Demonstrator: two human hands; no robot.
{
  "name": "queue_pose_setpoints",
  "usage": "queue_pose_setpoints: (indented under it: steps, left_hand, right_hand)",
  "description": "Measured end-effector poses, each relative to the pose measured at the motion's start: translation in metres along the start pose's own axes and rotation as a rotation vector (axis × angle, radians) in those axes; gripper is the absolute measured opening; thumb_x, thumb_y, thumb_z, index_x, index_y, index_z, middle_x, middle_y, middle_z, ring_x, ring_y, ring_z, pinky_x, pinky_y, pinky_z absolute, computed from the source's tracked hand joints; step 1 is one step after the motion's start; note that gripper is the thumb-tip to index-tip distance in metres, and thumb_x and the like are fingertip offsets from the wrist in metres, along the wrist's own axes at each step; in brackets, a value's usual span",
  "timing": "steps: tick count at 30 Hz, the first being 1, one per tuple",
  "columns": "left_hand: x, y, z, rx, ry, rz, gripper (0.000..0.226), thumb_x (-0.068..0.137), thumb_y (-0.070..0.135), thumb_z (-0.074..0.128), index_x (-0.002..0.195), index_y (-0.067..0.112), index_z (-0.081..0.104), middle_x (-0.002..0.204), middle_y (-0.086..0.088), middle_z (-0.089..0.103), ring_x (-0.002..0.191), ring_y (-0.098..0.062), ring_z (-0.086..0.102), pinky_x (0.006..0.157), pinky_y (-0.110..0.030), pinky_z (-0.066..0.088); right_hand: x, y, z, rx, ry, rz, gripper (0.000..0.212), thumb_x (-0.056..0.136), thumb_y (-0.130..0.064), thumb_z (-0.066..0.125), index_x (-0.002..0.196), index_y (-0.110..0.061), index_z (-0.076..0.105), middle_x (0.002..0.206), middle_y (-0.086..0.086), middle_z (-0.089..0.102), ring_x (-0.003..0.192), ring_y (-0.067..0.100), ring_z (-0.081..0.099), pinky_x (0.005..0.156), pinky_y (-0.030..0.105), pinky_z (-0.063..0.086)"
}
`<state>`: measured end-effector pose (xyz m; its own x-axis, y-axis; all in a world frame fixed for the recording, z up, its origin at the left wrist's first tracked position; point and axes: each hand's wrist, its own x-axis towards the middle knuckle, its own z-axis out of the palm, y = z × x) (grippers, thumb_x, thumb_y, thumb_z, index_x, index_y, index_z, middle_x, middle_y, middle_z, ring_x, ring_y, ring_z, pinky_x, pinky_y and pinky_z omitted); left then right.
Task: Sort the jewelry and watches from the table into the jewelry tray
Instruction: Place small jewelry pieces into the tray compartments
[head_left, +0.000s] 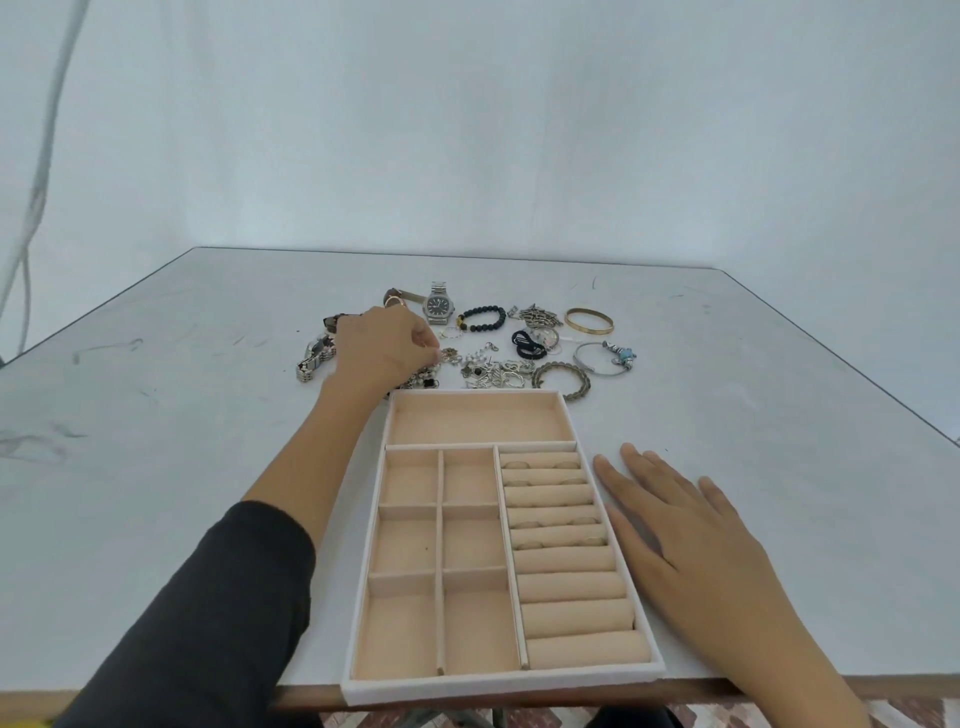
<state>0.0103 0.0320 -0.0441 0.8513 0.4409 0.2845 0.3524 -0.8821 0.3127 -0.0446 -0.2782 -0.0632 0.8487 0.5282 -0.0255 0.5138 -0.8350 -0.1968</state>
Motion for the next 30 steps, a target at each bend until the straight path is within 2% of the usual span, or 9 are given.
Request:
queue_pose_setpoints:
  steps: [3,6,10,13,16,19,22,27,30]
  left_hand:
    - [-0.001,0.000,0.001,0.025,0.056,0.034,0.012,0.084,0.042,0.066,0.085,0.032,0.070,0.086,0.012,0.066,0.079,-0.012,0.051,0.090,-0.035,0.033]
    - [-0.001,-0.003,0.002,0.019,0.080,0.069,0.009,0.086,0.036,0.064,0.084,0.029,0.070,0.088,0.010,0.066,0.084,-0.015,0.057,0.091,-0.036,0.029]
    - [-0.002,-0.006,0.002,0.011,0.051,0.112,0.011,0.085,0.042,0.065,0.087,0.032,0.070,0.082,0.013,0.061,0.081,-0.011,0.054,0.089,-0.035,0.027]
    - [-0.002,-0.006,0.003,0.031,0.071,0.147,0.010,0.087,0.038,0.065,0.089,0.031,0.071,0.085,0.014,0.064,0.079,-0.010,0.051,0.089,-0.035,0.026]
    - [-0.002,-0.007,0.004,-0.004,0.127,0.170,0.010,0.090,0.032,0.060,0.094,0.030,0.070,0.091,0.013,0.068,0.086,-0.012,0.057,0.090,-0.035,0.026]
    - [0.000,-0.007,0.000,-0.116,0.178,0.166,0.014,0.092,0.024,0.057,0.098,0.025,0.069,0.081,0.015,0.061,0.086,-0.014,0.059,0.090,-0.033,0.033]
    - [0.001,-0.006,-0.005,-0.328,0.163,0.144,0.014,0.091,0.013,0.057,0.098,0.018,0.068,0.079,0.006,0.068,0.077,-0.016,0.062,0.079,-0.032,0.049]
    - [0.000,-0.004,-0.010,-0.506,0.181,0.113,0.016,0.089,0.002,0.052,0.094,0.012,0.064,0.074,0.002,0.064,0.067,-0.019,0.068,0.070,-0.036,0.055]
    - [0.000,-0.004,-0.015,-0.580,0.225,0.133,0.015,0.089,0.001,0.054,0.094,0.010,0.065,0.074,-0.006,0.065,0.068,-0.025,0.067,0.067,-0.040,0.057]
  right_hand:
    - [0.001,-0.001,-0.006,-0.012,-0.035,-0.015,0.076,0.075,-0.066,-0.010,0.147,-0.049,0.007,0.158,-0.022,-0.003,0.145,-0.003,-0.004,0.118,0.028,0.000]
    - [0.005,-0.002,-0.025,0.001,-0.070,-0.037,0.055,0.091,-0.064,0.020,0.144,-0.049,0.027,0.156,-0.023,0.016,0.143,0.000,0.015,0.115,0.026,0.017]
    - [0.033,-0.002,-0.060,0.124,-0.088,-0.011,0.032,0.089,-0.053,0.048,0.118,-0.046,0.059,0.124,-0.019,0.058,0.114,0.007,0.053,0.100,0.034,0.041]
    - [0.075,-0.018,-0.075,0.150,0.010,-0.059,0.022,0.087,-0.046,0.058,0.106,-0.039,0.066,0.104,-0.014,0.064,0.101,0.013,0.060,0.092,0.037,0.047]
    - [0.117,-0.044,-0.081,0.172,0.062,-0.126,0.018,0.085,-0.034,0.063,0.102,-0.033,0.069,0.102,-0.009,0.067,0.100,0.017,0.061,0.085,0.034,0.047]
    - [0.152,-0.065,-0.077,0.171,0.109,-0.153,0.017,0.083,-0.026,0.063,0.098,-0.029,0.071,0.102,-0.006,0.068,0.098,0.019,0.061,0.076,0.030,0.044]
    - [0.182,-0.080,-0.062,0.184,0.129,-0.176,0.015,0.082,-0.024,0.064,0.095,-0.027,0.072,0.105,-0.003,0.068,0.097,0.021,0.062,0.080,0.032,0.048]
    - [0.211,-0.093,-0.033,0.138,0.055,-0.250,0.019,0.088,-0.023,0.062,0.105,-0.027,0.069,0.111,-0.001,0.066,0.101,0.020,0.061,0.080,0.031,0.047]
    - [0.218,-0.096,-0.026,0.146,0.043,-0.285,0.021,0.091,-0.024,0.060,0.110,-0.030,0.067,0.115,-0.001,0.065,0.106,0.020,0.060,0.089,0.036,0.048]
